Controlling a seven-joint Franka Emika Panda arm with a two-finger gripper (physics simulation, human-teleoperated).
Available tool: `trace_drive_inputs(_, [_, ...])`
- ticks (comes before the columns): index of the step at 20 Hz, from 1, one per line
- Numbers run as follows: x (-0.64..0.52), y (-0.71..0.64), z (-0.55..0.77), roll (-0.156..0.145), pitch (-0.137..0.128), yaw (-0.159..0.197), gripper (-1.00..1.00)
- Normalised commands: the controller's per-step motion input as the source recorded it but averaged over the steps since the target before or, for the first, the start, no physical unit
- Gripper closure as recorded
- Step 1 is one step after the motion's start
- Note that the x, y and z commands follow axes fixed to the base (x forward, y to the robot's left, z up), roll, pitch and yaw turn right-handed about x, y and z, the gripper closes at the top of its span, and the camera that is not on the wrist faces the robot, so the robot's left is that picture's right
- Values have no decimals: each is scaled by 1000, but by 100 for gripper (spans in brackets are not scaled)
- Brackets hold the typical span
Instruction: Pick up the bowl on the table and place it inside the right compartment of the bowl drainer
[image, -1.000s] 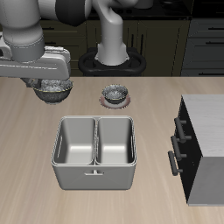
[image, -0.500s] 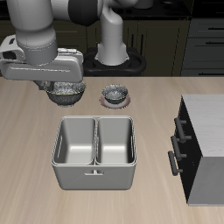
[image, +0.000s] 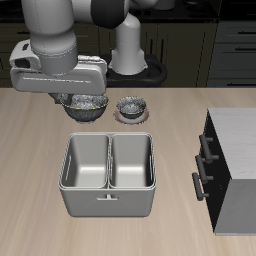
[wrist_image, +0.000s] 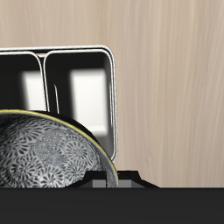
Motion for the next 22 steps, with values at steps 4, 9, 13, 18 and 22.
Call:
trace_drive_inputs(4, [52, 219, 21, 6, -8, 9, 100])
trace_drive_inputs(9, [92, 136, 47, -5, 0, -22, 100])
trace_drive_inputs(13, [115, 44, 23, -28, -12, -14, 100])
trace_drive_inputs(18, [124, -58, -93, -43, 1, 13, 100])
trace_drive_inputs(22, [18, -66, -143, -3, 22, 8, 100])
